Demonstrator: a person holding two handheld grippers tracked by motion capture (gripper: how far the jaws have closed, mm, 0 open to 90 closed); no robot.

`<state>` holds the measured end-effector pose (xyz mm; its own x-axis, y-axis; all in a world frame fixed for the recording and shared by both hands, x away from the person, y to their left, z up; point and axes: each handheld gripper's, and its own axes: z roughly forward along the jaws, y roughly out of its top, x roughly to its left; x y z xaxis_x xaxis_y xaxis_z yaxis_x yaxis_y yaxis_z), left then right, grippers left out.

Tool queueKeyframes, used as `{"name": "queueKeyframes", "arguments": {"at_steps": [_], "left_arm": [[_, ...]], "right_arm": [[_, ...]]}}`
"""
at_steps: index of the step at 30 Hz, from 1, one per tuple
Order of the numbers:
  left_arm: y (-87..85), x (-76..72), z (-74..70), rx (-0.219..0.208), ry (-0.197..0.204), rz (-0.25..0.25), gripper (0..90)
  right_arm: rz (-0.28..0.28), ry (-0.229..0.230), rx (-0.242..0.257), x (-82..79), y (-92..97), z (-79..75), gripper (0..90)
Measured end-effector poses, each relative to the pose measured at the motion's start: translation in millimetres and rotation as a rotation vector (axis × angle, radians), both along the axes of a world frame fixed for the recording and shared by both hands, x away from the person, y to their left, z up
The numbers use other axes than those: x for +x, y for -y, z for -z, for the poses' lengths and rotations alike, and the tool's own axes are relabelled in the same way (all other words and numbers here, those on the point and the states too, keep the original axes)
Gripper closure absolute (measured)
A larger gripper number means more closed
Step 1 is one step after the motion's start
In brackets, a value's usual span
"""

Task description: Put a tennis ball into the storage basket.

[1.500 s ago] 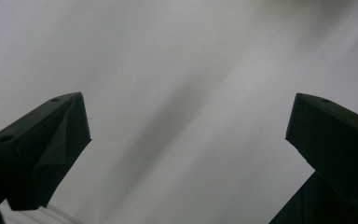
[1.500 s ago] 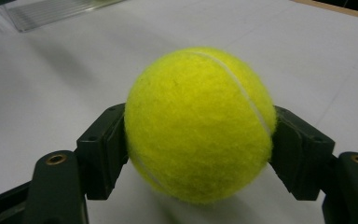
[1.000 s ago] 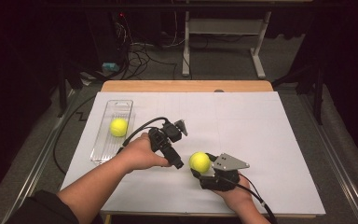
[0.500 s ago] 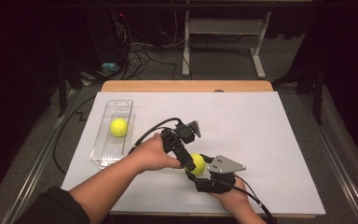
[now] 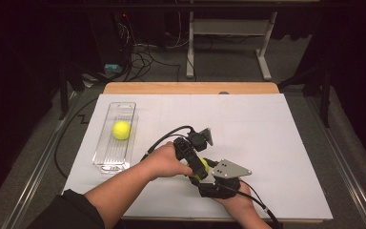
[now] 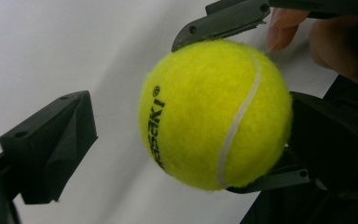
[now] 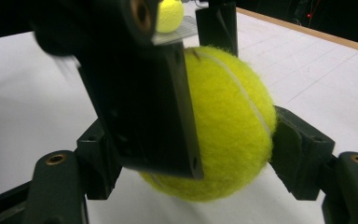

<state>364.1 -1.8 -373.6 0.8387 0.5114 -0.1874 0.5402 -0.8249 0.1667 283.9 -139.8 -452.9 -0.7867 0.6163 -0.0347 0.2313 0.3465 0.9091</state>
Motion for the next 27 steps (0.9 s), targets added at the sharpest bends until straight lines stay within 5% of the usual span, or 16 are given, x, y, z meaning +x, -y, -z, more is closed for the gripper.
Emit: {"name": "queueKeyframes", "arguments": {"at_steps": [9, 22, 27], "left_arm": [[-0.2, 0.0, 1.3, -0.039, -0.044, 0.017, 25.0], [2.2, -1.1, -2.4, -0.019, -0.022, 0.009, 26.3], [-1.1, 1.7, -4.7, -0.018, -0.005, -0.010, 26.3]], "right_arm": [[0.011, 0.000, -0.003, 0.9, 0.6, 0.8, 28.1], [0.016, -0.002, 0.027, 2.7, 2.3, 2.0, 25.4], [0.015, -0.010, 0.036, 5.6, 2.8, 3.4, 4.6]]}}
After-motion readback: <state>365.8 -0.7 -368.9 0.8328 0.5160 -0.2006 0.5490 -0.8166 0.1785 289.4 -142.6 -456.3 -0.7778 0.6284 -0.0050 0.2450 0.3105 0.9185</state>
